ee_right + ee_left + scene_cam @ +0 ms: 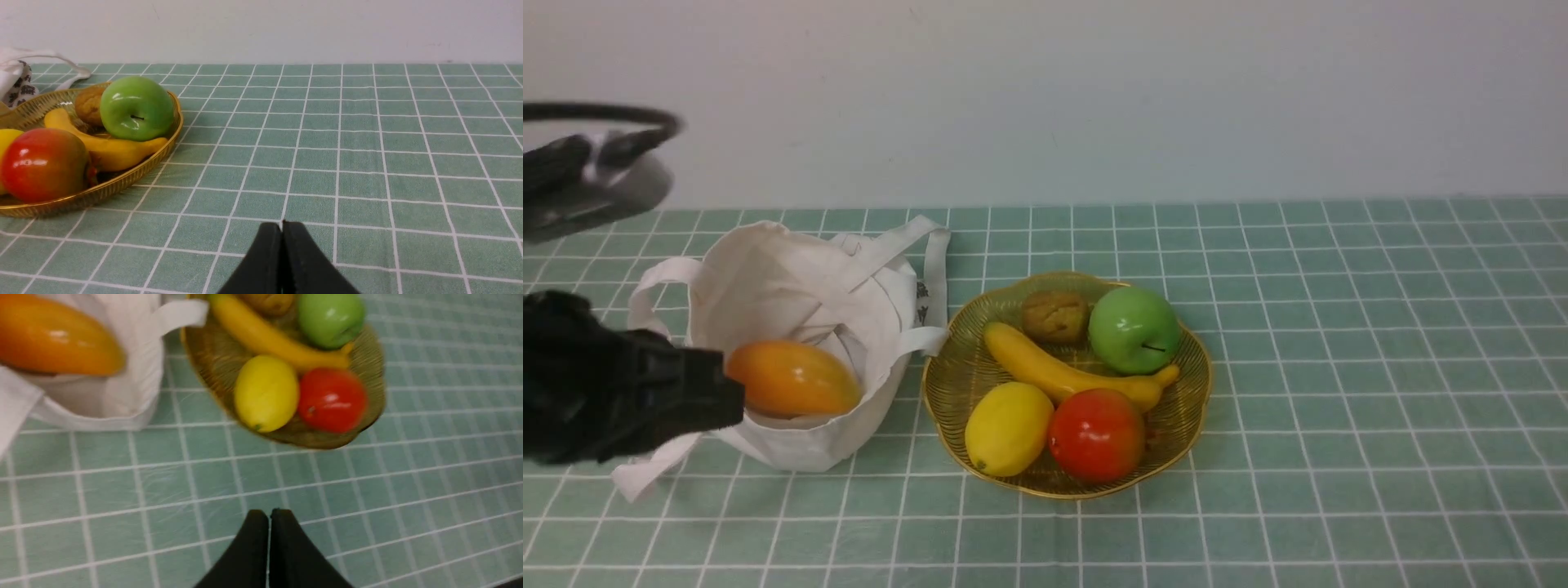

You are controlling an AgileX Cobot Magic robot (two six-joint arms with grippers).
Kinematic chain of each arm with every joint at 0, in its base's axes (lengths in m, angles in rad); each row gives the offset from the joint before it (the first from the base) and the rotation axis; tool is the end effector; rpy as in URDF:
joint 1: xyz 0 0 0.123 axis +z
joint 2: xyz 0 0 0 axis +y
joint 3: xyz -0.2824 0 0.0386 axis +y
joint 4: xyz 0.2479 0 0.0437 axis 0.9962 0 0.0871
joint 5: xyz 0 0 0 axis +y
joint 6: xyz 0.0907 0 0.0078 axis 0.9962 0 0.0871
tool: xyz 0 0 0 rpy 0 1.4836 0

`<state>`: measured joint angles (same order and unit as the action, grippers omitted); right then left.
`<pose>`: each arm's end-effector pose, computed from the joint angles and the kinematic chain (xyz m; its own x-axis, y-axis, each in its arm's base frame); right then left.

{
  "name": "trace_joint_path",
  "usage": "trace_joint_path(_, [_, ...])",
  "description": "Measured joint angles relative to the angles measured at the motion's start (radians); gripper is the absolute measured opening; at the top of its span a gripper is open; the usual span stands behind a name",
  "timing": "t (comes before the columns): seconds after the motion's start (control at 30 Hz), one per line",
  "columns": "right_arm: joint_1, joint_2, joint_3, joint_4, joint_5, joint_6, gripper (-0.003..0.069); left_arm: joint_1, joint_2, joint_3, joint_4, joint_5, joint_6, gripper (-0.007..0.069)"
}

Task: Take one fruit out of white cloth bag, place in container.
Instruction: 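Reach into the cloth bag and grasp the fruit inside with the left gripper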

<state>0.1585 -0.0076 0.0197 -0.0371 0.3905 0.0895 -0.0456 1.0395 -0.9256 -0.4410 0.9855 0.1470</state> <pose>0.0518 0.0070 0.1718 -0.3136 0.0057 -0.9495 -0.1275 0.9907 0.0481 0.1881 -0.0410 0.3313 -0.8429 -0.0624 -0.5345 0.1550 0.9230 -0.3522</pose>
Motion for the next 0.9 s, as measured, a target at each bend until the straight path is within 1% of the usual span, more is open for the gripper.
trace_joint_path(0.03, [0.000,0.000,0.000,0.000,0.000,0.000,-0.0015,0.000,0.095,-0.052,0.039,0.025,0.000,-0.0008])
trace_joint_path(0.13, [0.000,0.000,0.000,0.000,0.000,0.000,-0.0015,0.000,0.242,-0.147,0.079,0.059,-0.014,-0.0006])
trace_joint_path(0.27, [0.000,0.000,0.000,0.000,0.000,0.000,-0.0015,-0.007,0.397,-0.231,0.102,0.050,-0.099,0.0004])
trace_joint_path(0.33, [0.000,0.000,0.000,0.000,0.000,0.000,-0.0015,-0.020,0.446,-0.242,0.121,0.029,-0.140,0.0025])
trace_joint_path(0.43, [0.000,0.000,0.000,0.000,0.000,0.000,-0.0015,-0.034,0.504,-0.246,0.158,-0.010,-0.181,0.0086])
trace_joint_path(0.53, [0.000,0.000,0.000,0.000,0.000,0.000,-0.0015,-0.036,0.566,-0.247,0.221,-0.067,-0.276,0.0200])
trace_joint_path(0.57, [0.000,0.000,0.000,0.000,0.000,0.000,-0.0015,-0.036,0.569,-0.247,0.229,-0.072,-0.283,0.0217])
trace_joint_path(0.6, [0.000,0.000,0.000,0.000,0.000,0.000,-0.0015,-0.036,0.593,-0.247,0.261,-0.113,-0.353,0.0298])
trace_joint_path(0.63, [0.000,0.000,0.000,0.000,0.000,0.000,-0.0015,-0.036,0.593,-0.247,0.265,-0.113,-0.361,0.0307])
trace_joint_path(0.67, [0.000,0.000,0.000,0.000,0.000,0.000,-0.0015,-0.036,0.609,-0.247,0.286,-0.142,-0.410,0.0363])
trace_joint_path(0.73, [0.000,0.000,0.000,0.000,0.000,0.000,-0.0015,-0.036,0.635,-0.249,0.308,-0.184,-0.496,0.0442])
trace_joint_path(0.77, [0.000,0.000,0.000,0.000,0.000,0.000,-0.0015,-0.036,0.648,-0.250,0.313,-0.202,-0.537,0.0468])
trace_joint_path(0.83, [0.000,0.000,0.000,0.000,0.000,0.000,-0.0015,-0.036,0.688,-0.250,0.319,-0.257,-0.663,0.0563])
trace_joint_path(0.9, [0.000,0.000,0.000,0.000,0.000,0.000,-0.0015,-0.036,0.720,-0.250,0.320,-0.301,-0.743,0.0612])
